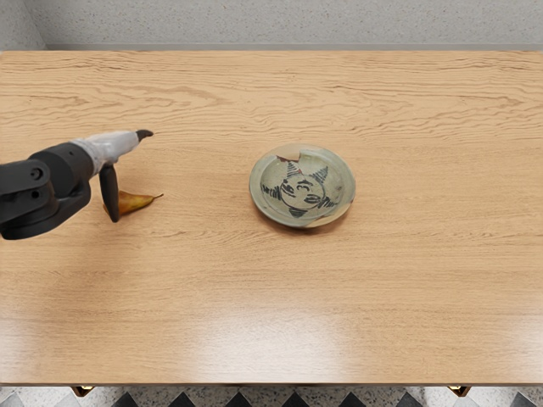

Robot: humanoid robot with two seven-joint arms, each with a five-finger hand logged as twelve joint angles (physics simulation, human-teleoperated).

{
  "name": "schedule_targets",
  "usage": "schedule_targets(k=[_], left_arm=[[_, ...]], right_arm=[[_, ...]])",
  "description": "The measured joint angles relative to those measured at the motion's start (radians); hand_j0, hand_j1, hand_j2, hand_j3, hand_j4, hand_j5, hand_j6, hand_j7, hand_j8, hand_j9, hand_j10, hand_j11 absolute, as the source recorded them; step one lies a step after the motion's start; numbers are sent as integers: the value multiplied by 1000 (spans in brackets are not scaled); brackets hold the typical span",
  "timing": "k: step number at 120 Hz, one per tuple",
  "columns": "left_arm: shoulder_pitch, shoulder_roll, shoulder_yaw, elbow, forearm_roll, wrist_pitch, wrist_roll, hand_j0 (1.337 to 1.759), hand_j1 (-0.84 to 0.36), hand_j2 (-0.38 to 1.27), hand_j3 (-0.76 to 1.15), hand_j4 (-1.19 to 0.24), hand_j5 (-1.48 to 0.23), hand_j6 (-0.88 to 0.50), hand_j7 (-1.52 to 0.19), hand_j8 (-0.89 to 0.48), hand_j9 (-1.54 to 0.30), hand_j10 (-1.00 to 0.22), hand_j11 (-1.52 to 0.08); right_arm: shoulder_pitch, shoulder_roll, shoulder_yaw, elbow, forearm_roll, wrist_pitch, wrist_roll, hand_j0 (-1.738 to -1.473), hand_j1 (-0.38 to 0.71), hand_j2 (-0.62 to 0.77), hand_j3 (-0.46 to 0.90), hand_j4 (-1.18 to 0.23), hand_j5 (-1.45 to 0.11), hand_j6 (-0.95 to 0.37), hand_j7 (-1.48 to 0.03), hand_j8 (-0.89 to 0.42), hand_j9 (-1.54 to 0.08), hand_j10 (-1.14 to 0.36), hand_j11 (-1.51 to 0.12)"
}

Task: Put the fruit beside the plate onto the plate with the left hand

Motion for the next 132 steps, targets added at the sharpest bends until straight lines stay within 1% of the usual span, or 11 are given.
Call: schedule_targets(k=[35,52,61,77,82,99,115,121,132], left_arm=[[18,0,10,-6,20,-39,1,1658,317,8,0,-33,-37,-34,-37,-34,-37,-32,-37],[26,-2,11,-5,26,-40,1,1658,254,19,0,-86,-106,-88,-106,-87,-106,-86,-106],[44,2,11,0,35,-35,1,1658,219,25,0,-115,-144,-117,-144,-117,-144,-115,-144],[48,-1,11,15,63,-4,1,1658,180,32,0,-148,-186,-149,-186,-149,-186,-147,-186],[63,0,11,18,68,2,1,1658,171,33,0,-155,-196,-157,-196,-156,-196,-155,-196],[79,-1,11,24,76,12,1,1658,114,43,0,-203,-258,-205,-258,-204,-258,-203,-257],[84,-7,11,33,89,33,1,1658,84,48,0,-229,-291,-230,-291,-230,-290,-228,-290],[102,-19,11,41,99,46,1,1658,77,49,0,-234,-299,-236,-298,-235,-298,-234,-298],[105,-22,11,50,109,59,1,1658,68,51,0,-242,-309,-244,-308,-243,-308,-241,-308]], right_arm=[[0,0,0,-2,0,0,0,-1658,-349,0,0,0,0,0,0,0,0,0,0],[0,0,0,-2,0,0,0,-1658,-349,0,0,0,0,0,0,0,0,0,0],[0,0,0,-2,0,0,0,-1658,-349,0,0,0,0,0,0,0,0,0,0],[0,0,0,-2,0,0,0,-1658,-349,0,0,0,0,0,0,0,0,0,0],[0,0,0,-2,0,0,0,-1658,-349,0,0,0,0,0,0,0,0,0,0],[0,0,0,-2,0,0,0,-1658,-349,0,0,0,0,0,0,0,0,0,0],[0,0,0,-2,0,0,0,-1658,-349,0,0,0,0,0,0,0,0,0,0],[0,0,0,-2,0,0,0,-1658,-349,0,0,0,0,0,0,0,0,0,0],[0,0,1,-2,0,0,0,-1658,-349,0,0,0,0,0,0,0,0,0,0]])
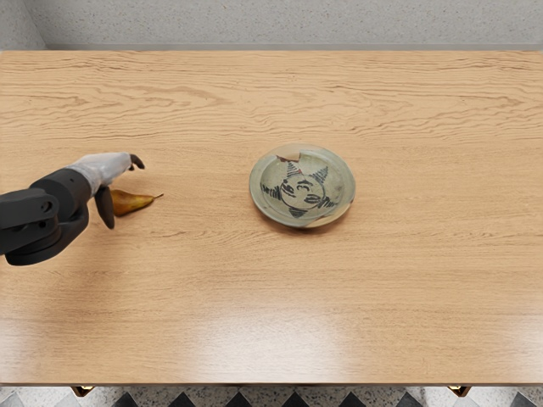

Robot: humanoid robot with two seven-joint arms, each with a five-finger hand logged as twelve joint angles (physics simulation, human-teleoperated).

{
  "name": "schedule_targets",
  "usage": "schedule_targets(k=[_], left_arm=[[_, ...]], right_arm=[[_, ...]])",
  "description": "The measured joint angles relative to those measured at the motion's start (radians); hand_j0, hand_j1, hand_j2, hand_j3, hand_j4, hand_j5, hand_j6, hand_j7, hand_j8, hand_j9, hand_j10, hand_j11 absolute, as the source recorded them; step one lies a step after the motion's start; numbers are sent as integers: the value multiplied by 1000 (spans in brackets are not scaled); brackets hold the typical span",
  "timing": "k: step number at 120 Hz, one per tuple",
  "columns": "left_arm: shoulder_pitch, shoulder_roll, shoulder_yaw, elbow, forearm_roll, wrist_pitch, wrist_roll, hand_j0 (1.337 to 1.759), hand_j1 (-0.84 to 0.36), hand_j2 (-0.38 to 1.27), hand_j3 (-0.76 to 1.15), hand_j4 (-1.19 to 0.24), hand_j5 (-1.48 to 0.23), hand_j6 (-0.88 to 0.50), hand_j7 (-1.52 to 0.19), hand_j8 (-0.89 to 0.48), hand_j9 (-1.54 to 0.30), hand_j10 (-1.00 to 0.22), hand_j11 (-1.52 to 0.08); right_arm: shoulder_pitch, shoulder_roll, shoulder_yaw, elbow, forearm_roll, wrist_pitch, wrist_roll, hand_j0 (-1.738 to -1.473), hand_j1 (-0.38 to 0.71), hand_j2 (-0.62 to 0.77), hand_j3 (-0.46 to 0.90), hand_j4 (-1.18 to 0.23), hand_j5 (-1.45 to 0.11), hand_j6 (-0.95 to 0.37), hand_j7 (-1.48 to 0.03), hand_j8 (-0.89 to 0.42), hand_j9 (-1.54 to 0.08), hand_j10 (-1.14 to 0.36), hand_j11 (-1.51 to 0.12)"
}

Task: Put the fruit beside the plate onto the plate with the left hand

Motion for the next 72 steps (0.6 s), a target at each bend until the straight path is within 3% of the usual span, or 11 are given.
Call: schedule_targets(k=[37,72], left_arm=[[8,-41,1,32,11,7,0,1658,46,55,0,-260,-333,-262,-332,-261,-332,-260,-332],[11,-18,0,8,10,8,0,1658,6,62,0,-293,-375,-294,-375,-294,-375,-292,-375]], right_arm=[[0,0,0,-10,0,0,0,-1658,-349,0,0,0,0,0,0,0,0,0,0],[0,0,-1,-15,0,0,0,-1658,-349,0,0,0,0,0,0,0,0,0,0]])
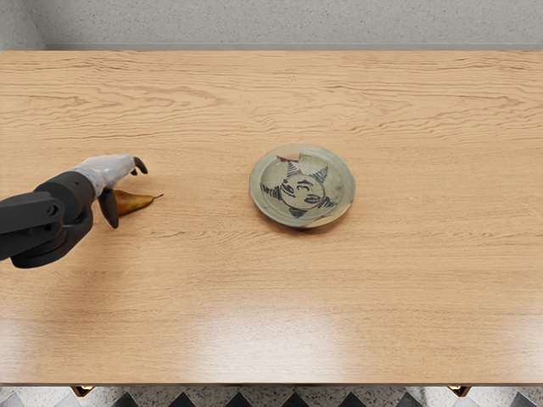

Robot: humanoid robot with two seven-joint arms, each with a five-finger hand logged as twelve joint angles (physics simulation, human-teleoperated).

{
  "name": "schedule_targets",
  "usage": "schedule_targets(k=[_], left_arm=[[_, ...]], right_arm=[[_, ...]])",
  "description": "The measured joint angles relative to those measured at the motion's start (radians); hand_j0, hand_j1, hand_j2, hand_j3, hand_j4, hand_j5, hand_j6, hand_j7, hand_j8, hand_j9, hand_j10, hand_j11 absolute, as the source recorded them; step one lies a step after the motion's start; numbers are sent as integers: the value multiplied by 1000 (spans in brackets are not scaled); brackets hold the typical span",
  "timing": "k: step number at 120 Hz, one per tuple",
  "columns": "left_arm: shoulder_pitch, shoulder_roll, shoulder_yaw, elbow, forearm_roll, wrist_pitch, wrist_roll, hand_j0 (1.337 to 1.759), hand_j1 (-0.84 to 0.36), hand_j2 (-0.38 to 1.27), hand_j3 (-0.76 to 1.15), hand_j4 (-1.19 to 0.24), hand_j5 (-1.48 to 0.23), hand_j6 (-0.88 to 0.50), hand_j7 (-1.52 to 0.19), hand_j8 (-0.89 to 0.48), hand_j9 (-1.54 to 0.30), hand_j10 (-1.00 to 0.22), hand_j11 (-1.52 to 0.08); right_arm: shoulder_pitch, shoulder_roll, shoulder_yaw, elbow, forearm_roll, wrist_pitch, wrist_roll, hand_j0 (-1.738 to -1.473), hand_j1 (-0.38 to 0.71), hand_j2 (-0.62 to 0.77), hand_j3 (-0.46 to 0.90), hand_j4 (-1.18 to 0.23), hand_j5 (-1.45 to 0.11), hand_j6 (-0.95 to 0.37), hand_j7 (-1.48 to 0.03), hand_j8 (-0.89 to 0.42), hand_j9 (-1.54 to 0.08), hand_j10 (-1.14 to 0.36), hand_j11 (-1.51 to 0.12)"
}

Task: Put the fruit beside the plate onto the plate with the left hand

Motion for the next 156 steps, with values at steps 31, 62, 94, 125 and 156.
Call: schedule_targets(k=[31,62,94,125,156], left_arm=[[15,0,1,-8,-2,-1,0,1658,-94,79,0,-376,-484,-377,-484,-377,-483,-375,-483],[17,0,-1,-9,-11,-3,0,1658,-295,121,0,-540,-705,-536,-704,-524,-705,-545,-705],[28,1,-2,-9,-6,-9,2,1650,-303,253,-76,-559,-857,-535,-864,-558,-873,-654,-869],[3,14,-19,-7,-21,-32,1,1652,-323,398,-83,-624,-922,-573,-921,-572,-919,-677,-914],[-95,4,-29,-5,-74,-65,1,1655,-330,412,-23,-650,-938,-579,-936,-562,-923,-640,-919]], right_arm=[[0,0,1,0,0,0,0,-1658,-349,0,0,0,0,0,0,0,0,0,0],[1,0,1,0,0,0,1,-1658,-349,0,0,0,0,0,0,0,0,0,0],[1,0,1,0,0,0,2,-1658,-349,0,0,0,0,-1,0,-1,0,0,0],[1,0,2,0,0,0,2,-1658,-349,0,0,0,0,0,0,0,0,0,0],[7,0,1,0,1,0,2,-1658,-349,0,0,0,0,0,0,0,0,0,0]])
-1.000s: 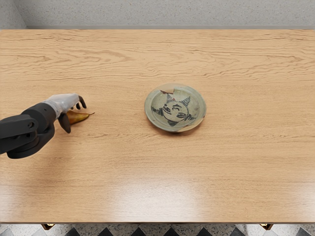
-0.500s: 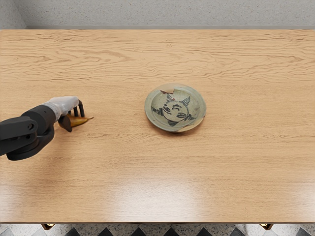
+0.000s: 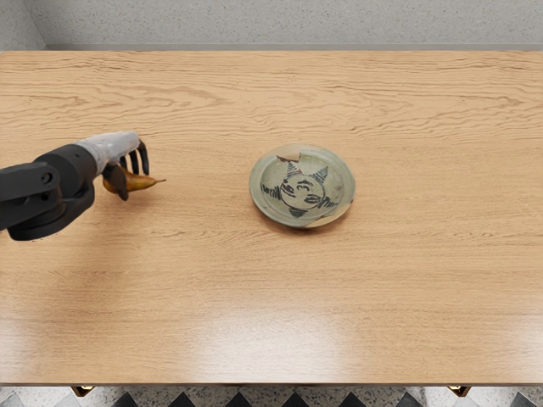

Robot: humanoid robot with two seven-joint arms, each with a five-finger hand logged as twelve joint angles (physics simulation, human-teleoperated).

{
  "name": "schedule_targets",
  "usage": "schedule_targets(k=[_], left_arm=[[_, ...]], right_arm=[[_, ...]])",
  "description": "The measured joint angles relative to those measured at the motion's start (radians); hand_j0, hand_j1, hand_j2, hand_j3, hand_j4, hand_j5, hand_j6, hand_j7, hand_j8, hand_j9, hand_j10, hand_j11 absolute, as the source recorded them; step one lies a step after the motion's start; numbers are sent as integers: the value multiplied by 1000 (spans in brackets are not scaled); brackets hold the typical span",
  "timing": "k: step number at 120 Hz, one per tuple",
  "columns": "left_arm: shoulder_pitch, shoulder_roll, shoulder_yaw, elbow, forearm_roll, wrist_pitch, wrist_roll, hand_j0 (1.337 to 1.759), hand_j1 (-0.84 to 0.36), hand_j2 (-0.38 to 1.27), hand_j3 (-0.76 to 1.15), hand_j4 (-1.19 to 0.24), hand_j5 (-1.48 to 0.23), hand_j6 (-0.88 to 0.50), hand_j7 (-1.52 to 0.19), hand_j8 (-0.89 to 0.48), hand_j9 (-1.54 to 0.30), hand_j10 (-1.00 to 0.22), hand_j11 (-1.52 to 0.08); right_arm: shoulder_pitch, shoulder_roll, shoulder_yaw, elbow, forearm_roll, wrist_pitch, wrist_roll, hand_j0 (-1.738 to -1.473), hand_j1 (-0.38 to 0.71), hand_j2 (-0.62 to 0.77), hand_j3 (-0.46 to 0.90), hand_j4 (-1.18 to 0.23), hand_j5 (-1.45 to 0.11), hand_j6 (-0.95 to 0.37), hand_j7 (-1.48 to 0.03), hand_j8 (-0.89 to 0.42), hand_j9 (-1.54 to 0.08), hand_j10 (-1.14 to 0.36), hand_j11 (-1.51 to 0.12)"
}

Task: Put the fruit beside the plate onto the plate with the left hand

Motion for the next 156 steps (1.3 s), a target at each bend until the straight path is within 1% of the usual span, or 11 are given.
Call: schedule_targets(k=[11,22,37,64,89,95,110,116,142,148,156], left_arm=[[-37,-30,-10,0,-21,-9,0,1656,-365,504,-15,-670,-932,-597,-932,-554,-920,-632,-918],[-65,-51,-18,0,-41,-14,0,1657,-376,514,-10,-681,-931,-600,-932,-551,-921,-629,-918],[-68,-78,-48,0,-59,-17,0,1657,-360,478,-5,-688,-932,-603,-927,-553,-921,-641,-920],[-88,-137,-106,1,-82,-24,0,1657,-368,503,-2,-697,-931,-614,-925,-544,-921,-630,-921],[-85,-205,-137,5,-91,-21,-1,1657,-374,508,-1,-694,-937,-600,-925,-541,-923,-628,-922],[-83,-223,-148,10,-90,-21,-1,1657,-375,524,0,-697,-932,-626,-921,-543,-922,-641,-921],[-83,-308,-161,47,-91,-20,0,1658,-389,587,0,-701,-927,-644,-918,-567,-918,-671,-919],[-82,-346,-164,68,-91,-19,-1,1658,-403,612,0,-701,-928,-650,-921,-563,-921,-645,-920],[-75,-501,-165,190,-89,-17,-1,1658,-442,700,0,-701,-929,-675,-928,-563,-921,-629,-923],[-69,-513,-162,219,-89,-18,-1,1658,-443,657,0,-699,-933,-679,-933,-539,-924,-617,-928],[-60,-518,-161,246,-90,-19,-1,1658,-449,687,0,-698,-939,-683,-940,-530,-929,-605,-930]], right_arm=[[1,0,0,0,0,0,0,-1658,-349,0,0,0,0,0,0,0,0,0,0],[1,0,0,0,0,0,0,-1658,-349,0,0,0,0,0,0,0,0,0,0],[5,0,0,0,0,0,0,-1658,-349,0,0,0,0,0,0,0,0,0,0],[7,0,0,0,1,0,0,-1658,-349,0,0,0,0,0,0,0,0,0,0],[7,0,0,0,1,0,0,-1658,-349,0,0,0,0,0,0,0,0,0,0],[7,0,0,0,1,0,0,-1658,-349,0,0,0,0,0,0,0,0,0,0],[7,0,0,0,1,0,0,-1658,-349,0,0,0,0,0,0,0,0,0,0],[7,0,0,0,1,0,0,-1658,-349,0,0,0,0,0,0,0,0,0,0],[7,0,0,0,1,0,0,-1658,-349,0,0,0,0,0,0,0,0,0,0],[7,0,0,1,1,0,0,-1658,-349,0,0,0,0,0,0,0,0,0,0],[7,0,0,1,1,0,0,-1658,-349,0,0,0,0,0,0,0,0,0,0]])
